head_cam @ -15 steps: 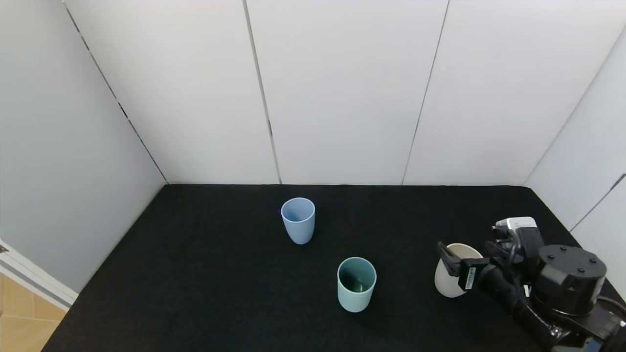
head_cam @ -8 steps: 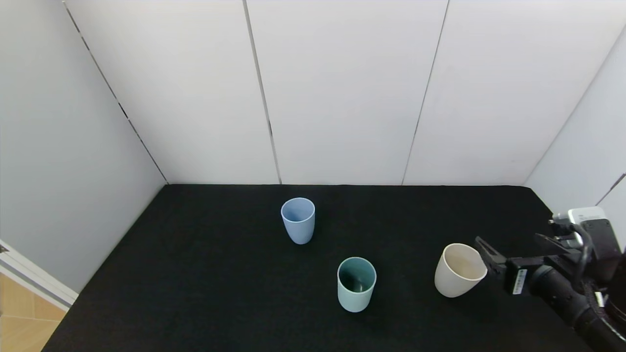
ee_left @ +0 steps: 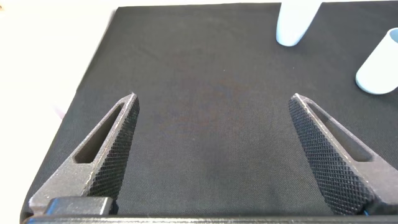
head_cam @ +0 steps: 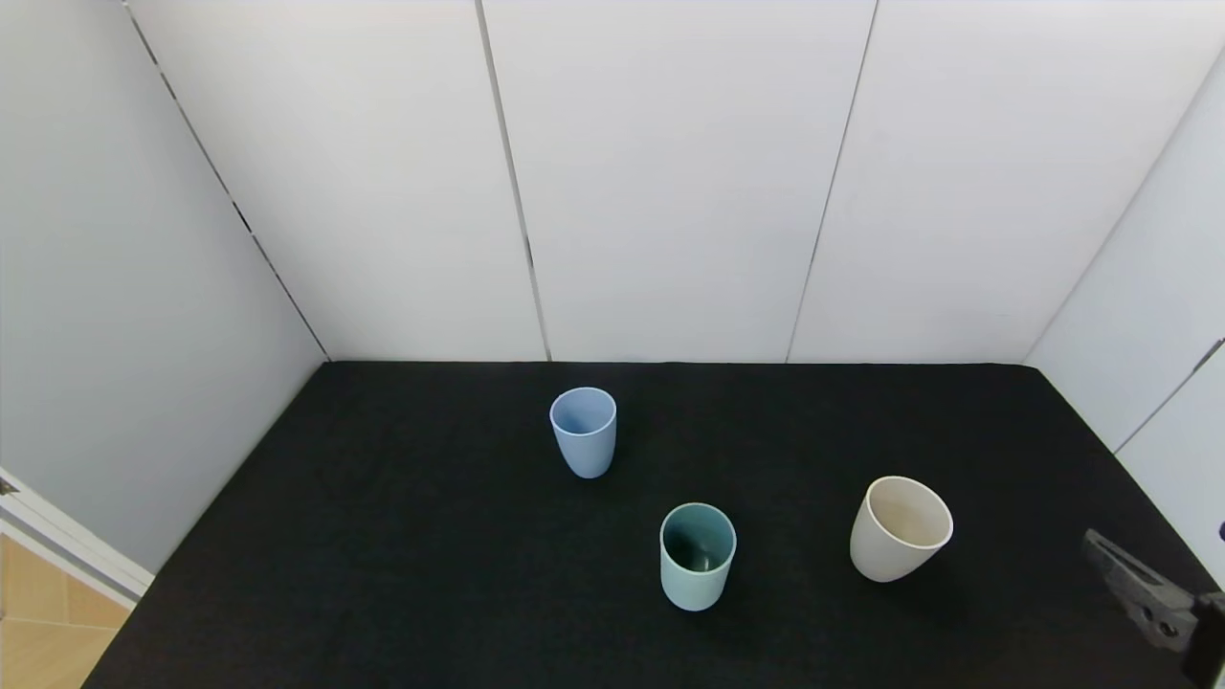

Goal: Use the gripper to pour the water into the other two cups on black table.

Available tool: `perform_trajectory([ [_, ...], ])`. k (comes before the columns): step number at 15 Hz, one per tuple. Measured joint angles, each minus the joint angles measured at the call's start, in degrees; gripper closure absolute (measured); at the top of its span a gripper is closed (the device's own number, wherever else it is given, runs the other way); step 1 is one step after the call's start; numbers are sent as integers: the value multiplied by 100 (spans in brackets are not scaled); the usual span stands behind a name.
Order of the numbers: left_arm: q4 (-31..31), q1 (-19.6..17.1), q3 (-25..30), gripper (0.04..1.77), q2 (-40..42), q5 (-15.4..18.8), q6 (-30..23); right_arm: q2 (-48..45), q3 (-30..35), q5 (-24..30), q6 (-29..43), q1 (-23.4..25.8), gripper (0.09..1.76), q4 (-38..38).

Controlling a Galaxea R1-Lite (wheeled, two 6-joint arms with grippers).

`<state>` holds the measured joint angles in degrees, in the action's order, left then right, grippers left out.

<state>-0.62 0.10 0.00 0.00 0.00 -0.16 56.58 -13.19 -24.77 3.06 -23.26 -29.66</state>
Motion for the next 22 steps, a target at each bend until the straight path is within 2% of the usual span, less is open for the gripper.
perform_trajectory([
  [3,0,0,0,9,0,0,0,-823,24,-11,29,61,15,601],
  [6,0,0,0,9,0,0,0,-1901,35,-63,74,52,15,1514],
  [8,0,0,0,9,0,0,0,-2405,49,49,143,234,15,1910],
  [12,2,0,0,9,0,0,2,-3421,22,1662,168,1801,15,2628],
  [14,0,0,0,9,0,0,0,-3924,68,2332,157,2347,15,2928],
  [17,0,0,0,9,0,0,0,-4175,123,2365,171,2505,15,2895],
  [22,0,0,0,9,0,0,0,-4726,286,2467,7,2305,15,3137],
])
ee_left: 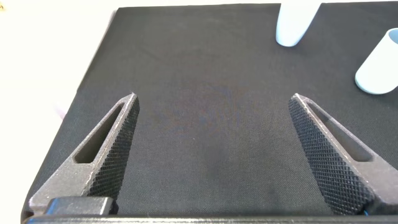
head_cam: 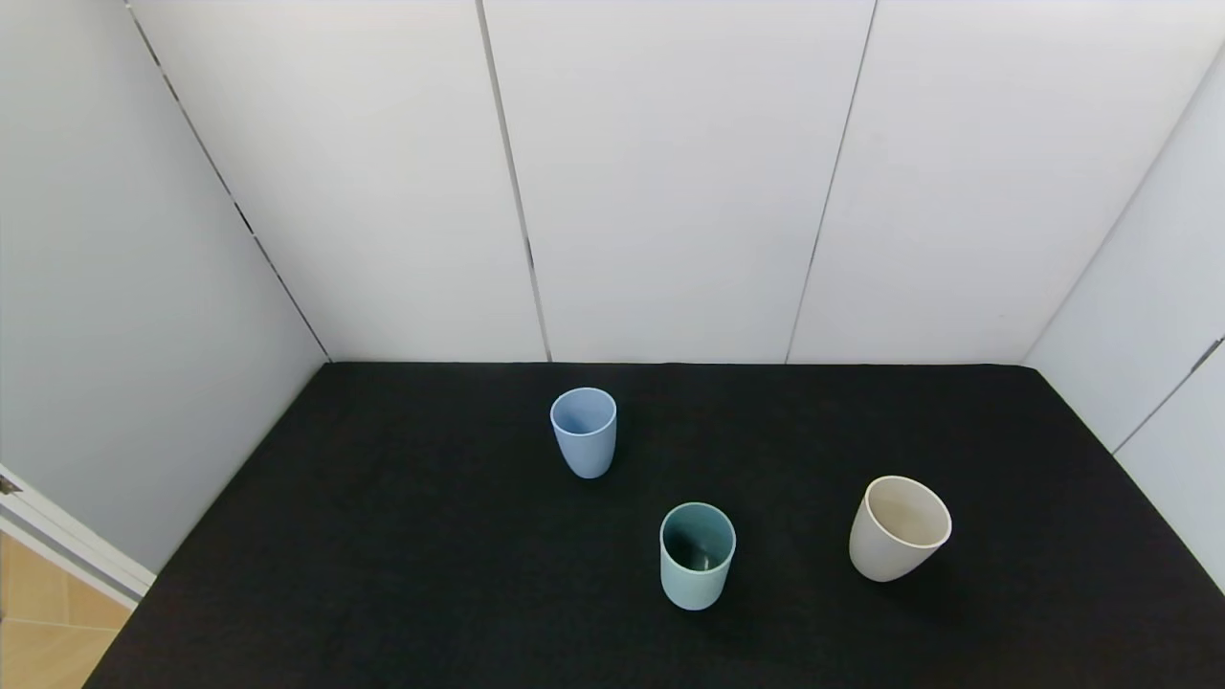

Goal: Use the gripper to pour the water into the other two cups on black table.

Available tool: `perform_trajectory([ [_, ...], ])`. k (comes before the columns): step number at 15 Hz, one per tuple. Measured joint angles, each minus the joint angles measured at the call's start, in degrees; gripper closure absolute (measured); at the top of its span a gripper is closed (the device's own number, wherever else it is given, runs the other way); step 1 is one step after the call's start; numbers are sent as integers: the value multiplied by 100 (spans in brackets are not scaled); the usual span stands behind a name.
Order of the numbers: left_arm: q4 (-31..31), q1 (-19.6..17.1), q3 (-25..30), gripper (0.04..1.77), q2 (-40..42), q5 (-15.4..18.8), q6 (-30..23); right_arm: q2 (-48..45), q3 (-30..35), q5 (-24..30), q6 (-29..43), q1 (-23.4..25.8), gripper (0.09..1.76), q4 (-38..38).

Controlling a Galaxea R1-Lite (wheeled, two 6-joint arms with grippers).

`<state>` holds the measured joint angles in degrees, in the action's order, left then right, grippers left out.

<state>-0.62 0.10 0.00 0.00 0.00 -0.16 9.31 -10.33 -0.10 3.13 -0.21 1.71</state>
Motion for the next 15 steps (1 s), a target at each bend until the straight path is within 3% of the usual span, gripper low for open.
perform_trajectory([
  [4,0,0,0,9,0,0,0,-711,94,119,-110,-12,15,516],
  [11,0,0,0,9,0,0,0,-931,969,139,-533,-26,15,-119],
  [15,2,0,0,9,0,0,2,-936,1025,124,-500,-20,15,-127],
])
